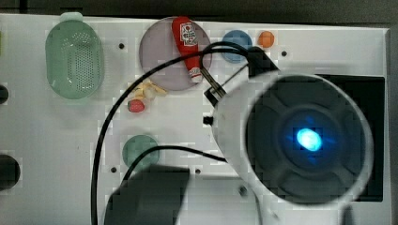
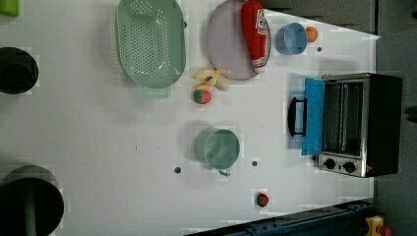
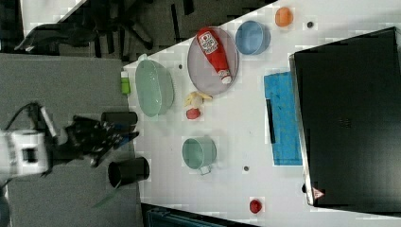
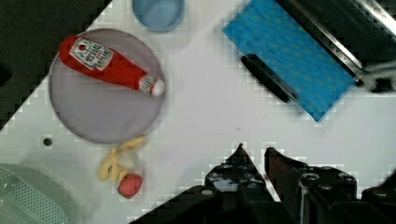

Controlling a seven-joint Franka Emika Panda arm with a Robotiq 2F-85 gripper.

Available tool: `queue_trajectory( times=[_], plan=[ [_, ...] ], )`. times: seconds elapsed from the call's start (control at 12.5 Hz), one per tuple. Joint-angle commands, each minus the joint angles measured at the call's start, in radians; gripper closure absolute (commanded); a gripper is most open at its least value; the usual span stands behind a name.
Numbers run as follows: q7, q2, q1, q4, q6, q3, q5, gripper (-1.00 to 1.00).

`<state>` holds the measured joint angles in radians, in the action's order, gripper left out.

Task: Flap open oven.

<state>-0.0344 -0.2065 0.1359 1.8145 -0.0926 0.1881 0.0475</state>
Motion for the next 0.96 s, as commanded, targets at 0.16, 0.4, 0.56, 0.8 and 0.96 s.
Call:
queue_trajectory(
  times=[0.16, 0.4, 0.56, 0.8, 0.96],
  plan=[
    [-0.086, 0.051, -0.008, -0.031, 0.055, 0.003, -0.006, 0.65],
    [-0.086, 0.053, -0.008, -0.028, 0.047, 0.003, -0.006, 0.65],
    [-0.086, 0.054, -0.008, -0.026, 0.047, 0.003, -0.006, 0.65],
    [-0.086, 0.056, -0.008, -0.026, 0.047, 0.003, -0.006, 0.65],
    [-0.086, 0.058, -0.008, -0.026, 0.047, 0.003, -0.006, 0.65]
  ],
)
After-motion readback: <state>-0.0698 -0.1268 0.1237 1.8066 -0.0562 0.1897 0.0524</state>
